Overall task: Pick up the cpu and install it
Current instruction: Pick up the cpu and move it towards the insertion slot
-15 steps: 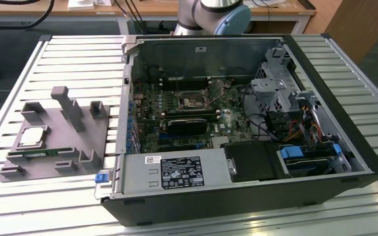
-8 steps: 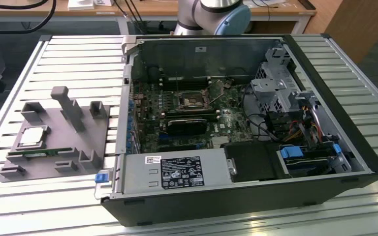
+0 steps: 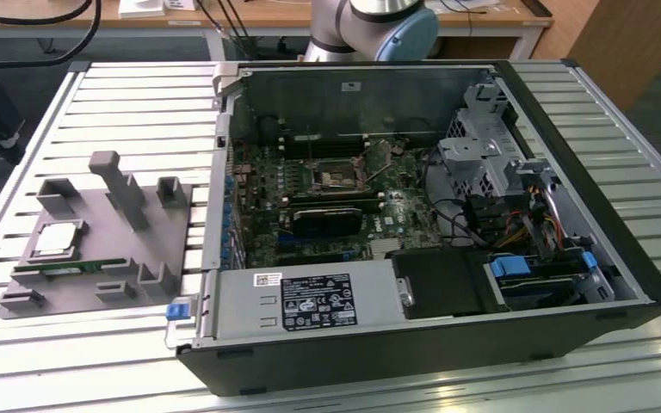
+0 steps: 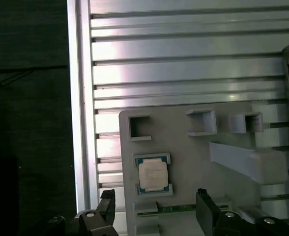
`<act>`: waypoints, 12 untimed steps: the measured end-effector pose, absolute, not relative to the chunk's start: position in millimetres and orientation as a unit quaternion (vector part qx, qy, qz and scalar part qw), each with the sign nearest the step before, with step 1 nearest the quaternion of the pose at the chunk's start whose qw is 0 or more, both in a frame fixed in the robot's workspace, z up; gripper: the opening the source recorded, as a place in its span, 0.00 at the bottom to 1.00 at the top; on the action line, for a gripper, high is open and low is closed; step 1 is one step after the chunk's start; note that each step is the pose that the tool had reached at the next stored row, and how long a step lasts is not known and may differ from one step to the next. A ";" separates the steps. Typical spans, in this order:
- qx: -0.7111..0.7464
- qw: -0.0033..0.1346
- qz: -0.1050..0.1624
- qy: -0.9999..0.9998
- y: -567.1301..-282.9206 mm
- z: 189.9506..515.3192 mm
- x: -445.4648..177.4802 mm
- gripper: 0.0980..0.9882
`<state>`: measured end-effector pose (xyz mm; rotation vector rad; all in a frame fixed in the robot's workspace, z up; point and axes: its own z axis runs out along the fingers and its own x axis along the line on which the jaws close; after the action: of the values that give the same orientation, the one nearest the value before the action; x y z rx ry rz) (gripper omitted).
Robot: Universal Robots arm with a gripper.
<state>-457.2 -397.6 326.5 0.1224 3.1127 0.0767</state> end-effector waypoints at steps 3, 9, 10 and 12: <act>0.038 0.013 0.025 0.999 -397.7 321.2 -457.1 0.74; 0.037 0.013 0.025 0.999 -397.7 312.8 -457.1 0.74; 0.037 0.013 0.025 0.999 -397.7 311.8 -457.1 0.74; 0.037 0.013 0.025 0.999 -397.7 309.6 -457.1 0.74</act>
<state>-457.1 -397.7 309.6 0.1150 3.1132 0.0768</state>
